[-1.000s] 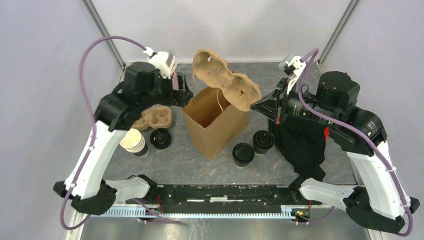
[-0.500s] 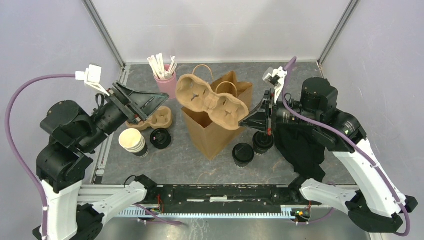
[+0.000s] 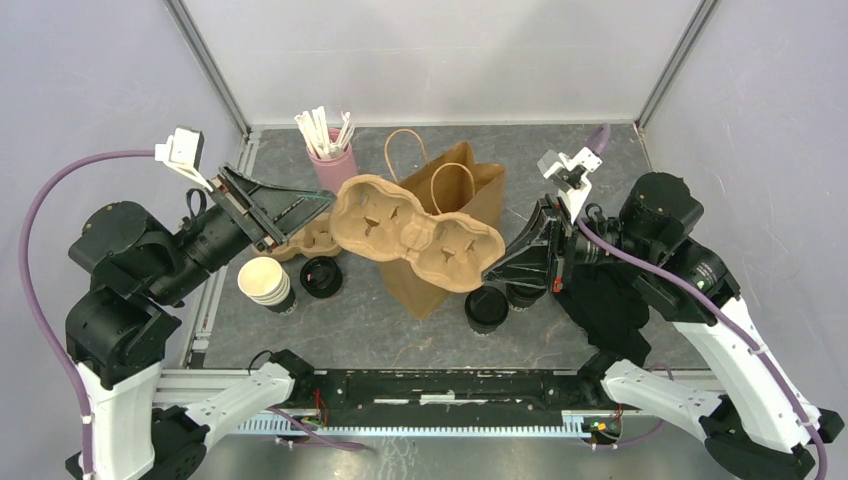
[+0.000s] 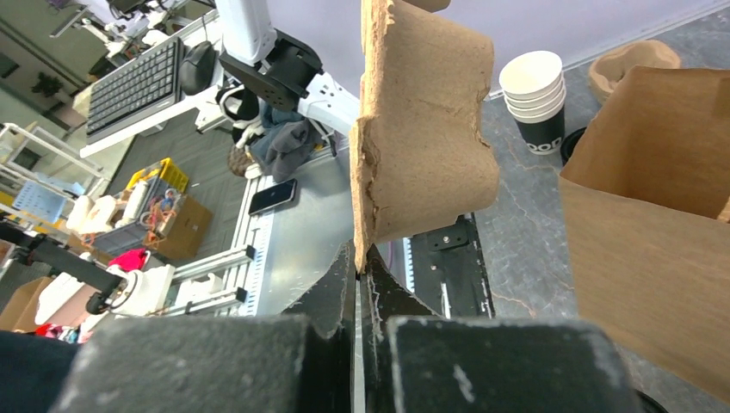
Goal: Pack the takeout coffee
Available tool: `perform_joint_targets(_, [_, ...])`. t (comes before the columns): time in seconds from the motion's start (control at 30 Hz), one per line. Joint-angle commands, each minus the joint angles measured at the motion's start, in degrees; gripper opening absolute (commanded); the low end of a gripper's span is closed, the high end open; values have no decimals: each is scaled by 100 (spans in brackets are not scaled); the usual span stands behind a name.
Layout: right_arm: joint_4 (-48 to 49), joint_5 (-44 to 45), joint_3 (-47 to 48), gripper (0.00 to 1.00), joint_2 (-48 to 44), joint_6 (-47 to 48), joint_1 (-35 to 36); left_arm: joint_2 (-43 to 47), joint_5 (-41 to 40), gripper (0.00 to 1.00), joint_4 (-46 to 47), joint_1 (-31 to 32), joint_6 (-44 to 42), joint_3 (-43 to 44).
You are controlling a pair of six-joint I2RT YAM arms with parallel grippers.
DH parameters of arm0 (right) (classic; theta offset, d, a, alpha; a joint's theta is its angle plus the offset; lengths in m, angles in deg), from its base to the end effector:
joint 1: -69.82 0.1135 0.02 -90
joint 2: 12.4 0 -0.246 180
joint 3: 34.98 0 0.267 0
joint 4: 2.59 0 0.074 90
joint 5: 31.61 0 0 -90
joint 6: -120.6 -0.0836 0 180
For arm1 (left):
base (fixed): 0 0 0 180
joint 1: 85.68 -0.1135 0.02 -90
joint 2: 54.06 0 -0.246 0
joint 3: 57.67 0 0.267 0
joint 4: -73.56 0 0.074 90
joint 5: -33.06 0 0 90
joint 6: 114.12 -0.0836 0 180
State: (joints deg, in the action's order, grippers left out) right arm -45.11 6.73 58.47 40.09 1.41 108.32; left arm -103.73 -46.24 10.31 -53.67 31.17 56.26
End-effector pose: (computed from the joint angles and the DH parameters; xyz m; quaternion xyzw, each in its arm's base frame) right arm 0.1139 0.1744 0.4802 -0.3552 0.6183 0.6090 0.3475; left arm 0.1044 -0.0836 0.5443 -0.0756 0.6969 -0.5375 0.4688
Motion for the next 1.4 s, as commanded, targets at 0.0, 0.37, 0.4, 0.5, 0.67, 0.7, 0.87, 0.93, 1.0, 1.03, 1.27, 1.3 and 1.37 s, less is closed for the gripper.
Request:
perform_joint_targets(0.0, [510,-309,-147,0,-64,-253,-12,-42,523,49,436,16,216,165])
perform_joint_targets(0.37, [704,-326,-325,0,-105,-344,-12,-110,1080,45,236,16,35,191])
perform_joint_targets(0.4, [713,-335,-329,0,-99,-343,-11,-120,1083,45,185,16,-4,204])
perform_joint_targets(0.5, [728,-362,-356,0,-106,-375,-10,-135,1173,42,175,16,-69,206])
perform_joint_targets(0.67, [828,-371,-449,0,-135,-444,-9,-170,1263,35,9,16,-250,260])
perform_joint_targets(0.7, [837,-372,-467,0,-154,-460,-14,-192,1248,34,-63,16,-300,290])
perform_joint_targets(0.87, [916,-389,-531,0,-175,-515,-16,-291,1179,34,-361,16,-562,487])
perform_joint_targets(0.93, [979,-406,-537,0,-173,-560,-10,-321,1171,34,-445,16,-632,532])
perform_joint_targets(1.0, [1043,-414,-544,0,-182,-609,-13,-357,1163,33,-467,16,-662,540])
perform_joint_targets(1.03, [1054,-415,-549,0,-178,-621,-13,-372,1159,30,-465,16,-679,548])
perform_joint_targets(1.27, [716,297,-478,22,-171,-666,-10,-445,837,3,-621,16,-819,689])
perform_joint_targets(1.3, [591,633,-487,25,-163,-741,-10,-420,644,2,-700,20,-826,682])
perform_joint_targets(1.37, [745,1240,-774,43,-277,-1152,-9,-336,164,2,-838,16,-687,592])
